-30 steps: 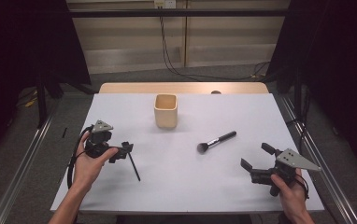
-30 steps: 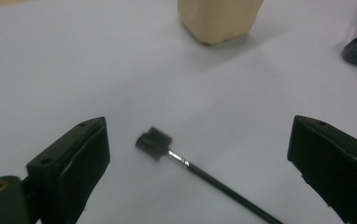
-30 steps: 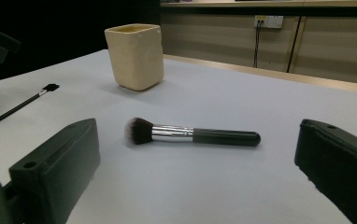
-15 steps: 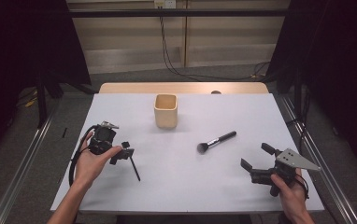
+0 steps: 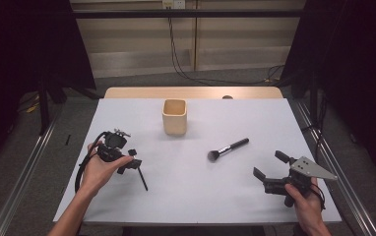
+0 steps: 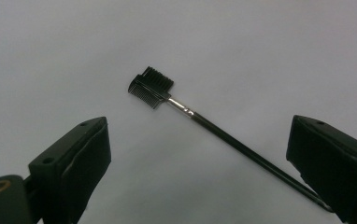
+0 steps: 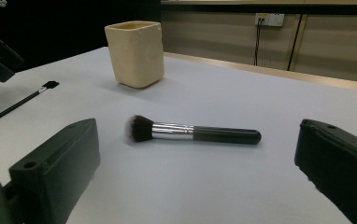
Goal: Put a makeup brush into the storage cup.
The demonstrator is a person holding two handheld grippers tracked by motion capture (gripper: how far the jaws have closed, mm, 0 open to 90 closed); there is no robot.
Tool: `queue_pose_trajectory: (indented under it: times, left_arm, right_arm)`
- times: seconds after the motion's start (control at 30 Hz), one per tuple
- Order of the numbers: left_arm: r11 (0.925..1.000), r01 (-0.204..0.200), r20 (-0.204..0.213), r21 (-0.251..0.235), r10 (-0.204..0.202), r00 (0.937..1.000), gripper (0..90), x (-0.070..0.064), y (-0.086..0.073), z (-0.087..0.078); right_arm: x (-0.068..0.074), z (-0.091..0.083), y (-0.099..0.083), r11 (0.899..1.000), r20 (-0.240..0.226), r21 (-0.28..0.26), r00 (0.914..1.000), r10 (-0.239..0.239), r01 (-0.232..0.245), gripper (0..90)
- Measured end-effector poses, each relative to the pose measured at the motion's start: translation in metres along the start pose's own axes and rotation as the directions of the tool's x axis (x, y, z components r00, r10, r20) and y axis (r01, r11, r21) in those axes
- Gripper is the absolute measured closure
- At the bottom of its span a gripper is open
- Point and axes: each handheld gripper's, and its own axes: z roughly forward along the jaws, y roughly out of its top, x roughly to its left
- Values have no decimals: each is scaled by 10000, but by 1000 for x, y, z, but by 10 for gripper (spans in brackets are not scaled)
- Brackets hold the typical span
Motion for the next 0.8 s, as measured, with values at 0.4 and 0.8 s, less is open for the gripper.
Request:
queue_pose_trajectory:
  times: [0.4, 0.8]
  left_arm:
    - [9926, 331, -191, 1168, -311, 9993, 74, 1, 4, 12]
    - [9792, 485, -316, 1973, -431, 9986, 121, -6, 12, 26]
  right_arm:
    - [0, 1, 0, 10000, -2, 29, 10000, 82, -82, 0]
    - [1, 2, -1, 9999, -31, 98, 10000, 21, -20, 0]
